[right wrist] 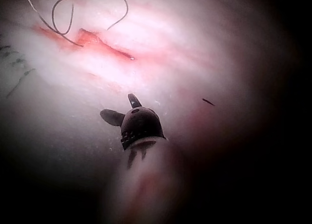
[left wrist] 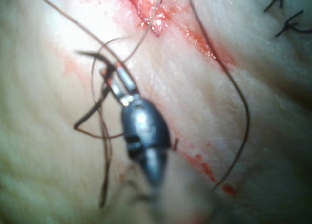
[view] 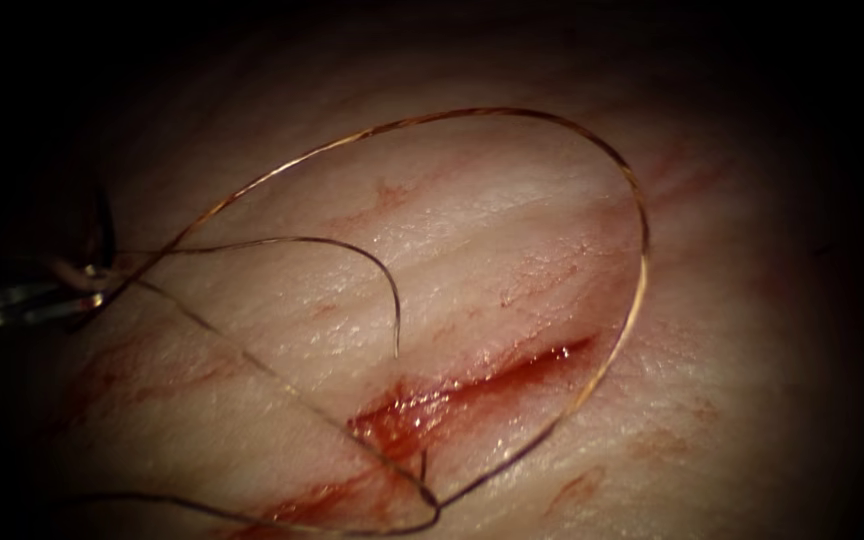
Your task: Wound Closure
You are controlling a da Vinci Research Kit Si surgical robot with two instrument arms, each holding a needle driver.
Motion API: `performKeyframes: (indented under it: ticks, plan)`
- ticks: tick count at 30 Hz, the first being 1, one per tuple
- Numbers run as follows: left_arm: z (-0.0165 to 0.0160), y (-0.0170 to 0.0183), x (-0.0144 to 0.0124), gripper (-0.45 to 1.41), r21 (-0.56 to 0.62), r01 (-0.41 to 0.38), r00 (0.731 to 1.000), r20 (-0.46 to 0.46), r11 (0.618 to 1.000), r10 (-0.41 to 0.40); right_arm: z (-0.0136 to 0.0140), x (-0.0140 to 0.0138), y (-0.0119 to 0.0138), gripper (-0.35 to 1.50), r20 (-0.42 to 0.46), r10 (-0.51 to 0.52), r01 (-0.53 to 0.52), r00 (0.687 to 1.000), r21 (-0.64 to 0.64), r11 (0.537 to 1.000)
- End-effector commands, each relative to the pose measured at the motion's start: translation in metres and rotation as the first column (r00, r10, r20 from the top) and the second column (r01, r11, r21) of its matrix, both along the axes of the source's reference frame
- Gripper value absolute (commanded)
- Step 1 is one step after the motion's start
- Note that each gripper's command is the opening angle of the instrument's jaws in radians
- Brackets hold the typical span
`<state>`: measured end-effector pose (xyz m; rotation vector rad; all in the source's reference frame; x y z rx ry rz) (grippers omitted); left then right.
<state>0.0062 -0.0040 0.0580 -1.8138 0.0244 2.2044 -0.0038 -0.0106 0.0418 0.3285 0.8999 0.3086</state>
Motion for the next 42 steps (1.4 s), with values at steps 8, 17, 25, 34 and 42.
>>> performKeyframes:
  ticks: [8, 17, 25, 34, 42]
  plan:
    - [0.0039, -0.0013, -0.0014, -0.45, 0.029, -0.015, 1.000, -0.009, 0.999, 0.015, 0.0033, 0.0009, 0.0022, 1.48, -0.026, 0.087, -0.088, 0.996, -0.060, 0.994]
    - [0.0025, 0.0000, -0.0013, -0.45, 0.048, -0.015, 1.000, -0.006, 0.999, 0.015, 0.0105, 0.0148, -0.0033, 1.35, -0.211, -0.038, 0.036, 0.977, -0.014, 0.999]
    - [0.0013, 0.0006, -0.0012, -0.45, 0.059, -0.012, 1.000, 0.001, 0.998, 0.012, 0.0186, 0.0252, -0.0074, 1.33, -0.189, -0.146, 0.141, 0.971, -0.041, 0.989]
    - [-0.0006, 0.0023, -0.0003, -0.45, 0.045, -0.007, 1.000, 0.013, 0.999, 0.007, 0.0246, 0.0323, -0.0118, 1.26, -0.184, -0.224, 0.210, 0.957, -0.095, 0.973]
    - [-0.0010, 0.0021, -0.0002, -0.45, 0.040, -0.002, 1.000, 0.012, 0.999, 0.001, 0.0253, 0.0327, -0.0115, 1.18, -0.147, -0.217, 0.202, 0.965, -0.111, 0.973]
